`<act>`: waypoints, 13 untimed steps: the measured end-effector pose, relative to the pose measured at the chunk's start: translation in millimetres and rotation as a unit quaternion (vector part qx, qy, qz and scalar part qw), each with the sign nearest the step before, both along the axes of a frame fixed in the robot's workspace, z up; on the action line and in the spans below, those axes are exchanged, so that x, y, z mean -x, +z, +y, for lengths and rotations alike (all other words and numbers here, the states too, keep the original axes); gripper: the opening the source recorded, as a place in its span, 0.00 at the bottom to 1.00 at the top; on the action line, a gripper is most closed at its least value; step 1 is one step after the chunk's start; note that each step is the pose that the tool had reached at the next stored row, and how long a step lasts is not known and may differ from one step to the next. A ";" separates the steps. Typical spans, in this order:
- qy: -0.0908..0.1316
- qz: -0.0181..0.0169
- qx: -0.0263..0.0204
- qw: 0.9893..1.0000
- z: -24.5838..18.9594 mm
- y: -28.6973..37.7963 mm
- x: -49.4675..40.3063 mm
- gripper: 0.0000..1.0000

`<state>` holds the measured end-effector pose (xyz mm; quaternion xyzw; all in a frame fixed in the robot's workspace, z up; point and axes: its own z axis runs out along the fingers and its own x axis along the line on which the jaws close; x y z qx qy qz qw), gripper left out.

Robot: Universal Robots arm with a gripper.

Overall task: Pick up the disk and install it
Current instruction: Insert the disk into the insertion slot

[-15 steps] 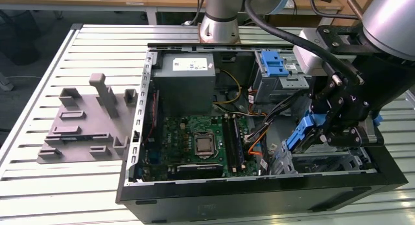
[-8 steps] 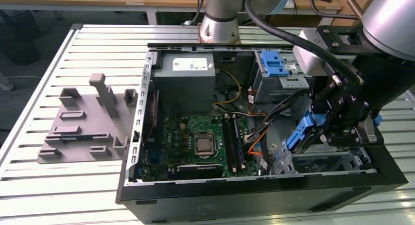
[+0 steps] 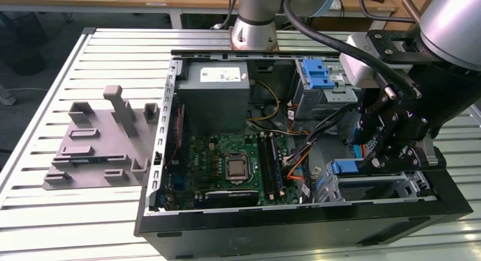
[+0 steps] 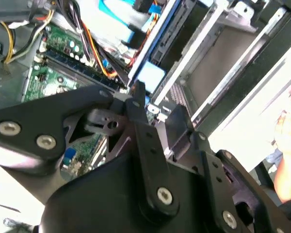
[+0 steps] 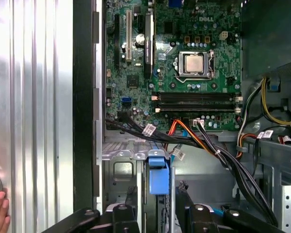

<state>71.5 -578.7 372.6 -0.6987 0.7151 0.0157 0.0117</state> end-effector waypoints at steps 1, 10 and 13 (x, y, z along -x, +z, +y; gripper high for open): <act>0.000 0.000 0.000 1.000 0.0 0.0 0.0 0.44; 0.000 0.000 0.000 1.000 0.0 -0.1 0.0 0.30; 0.000 0.000 0.000 1.000 0.0 -0.2 0.0 0.24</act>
